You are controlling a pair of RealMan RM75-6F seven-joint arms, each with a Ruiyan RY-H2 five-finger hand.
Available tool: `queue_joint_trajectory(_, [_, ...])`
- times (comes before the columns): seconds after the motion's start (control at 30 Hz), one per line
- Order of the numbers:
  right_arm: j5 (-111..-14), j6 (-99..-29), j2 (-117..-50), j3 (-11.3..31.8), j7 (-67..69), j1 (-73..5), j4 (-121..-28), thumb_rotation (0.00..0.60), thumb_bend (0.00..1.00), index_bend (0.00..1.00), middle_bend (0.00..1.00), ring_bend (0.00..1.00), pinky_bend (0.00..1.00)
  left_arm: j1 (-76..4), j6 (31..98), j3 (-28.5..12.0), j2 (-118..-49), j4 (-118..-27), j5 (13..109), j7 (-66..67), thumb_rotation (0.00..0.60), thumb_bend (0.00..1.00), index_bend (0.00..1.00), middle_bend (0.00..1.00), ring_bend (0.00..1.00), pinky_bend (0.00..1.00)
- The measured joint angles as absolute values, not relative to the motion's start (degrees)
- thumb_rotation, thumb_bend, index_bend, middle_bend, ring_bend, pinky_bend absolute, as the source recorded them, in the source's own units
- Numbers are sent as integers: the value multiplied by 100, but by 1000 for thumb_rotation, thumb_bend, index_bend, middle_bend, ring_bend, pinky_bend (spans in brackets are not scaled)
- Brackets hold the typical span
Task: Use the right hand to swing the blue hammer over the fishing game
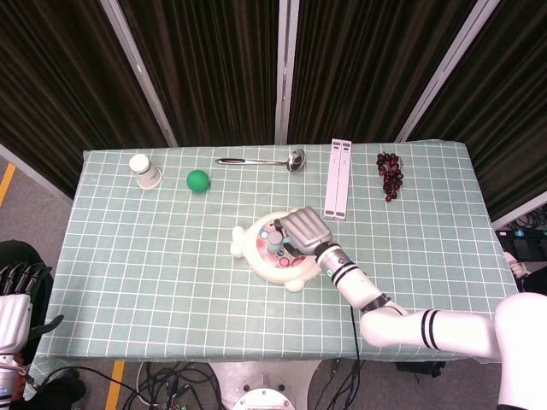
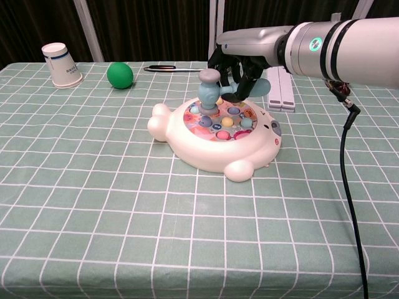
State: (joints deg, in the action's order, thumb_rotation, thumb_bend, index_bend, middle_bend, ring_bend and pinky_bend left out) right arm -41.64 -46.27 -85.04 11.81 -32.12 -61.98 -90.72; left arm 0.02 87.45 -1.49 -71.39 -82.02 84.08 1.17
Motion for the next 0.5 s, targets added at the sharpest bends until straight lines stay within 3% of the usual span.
queue_joint_trajectory(0.27, [-3774, -4573, -8739, 993, -3574, -6539, -8786, 600, 412, 664, 618, 511, 682, 24, 8739, -141, -7139, -8184, 8392, 81, 600, 0, 188, 144, 67, 8])
queue_joint_trajectory(0.5, [-4237, -5081, -8177, 1143, -3085, -6180, -9422, 600, 411, 664, 616, 511, 682, 40, 8824, -149, -7123, -8199, 8448, 80, 600, 0, 188, 145, 67, 8])
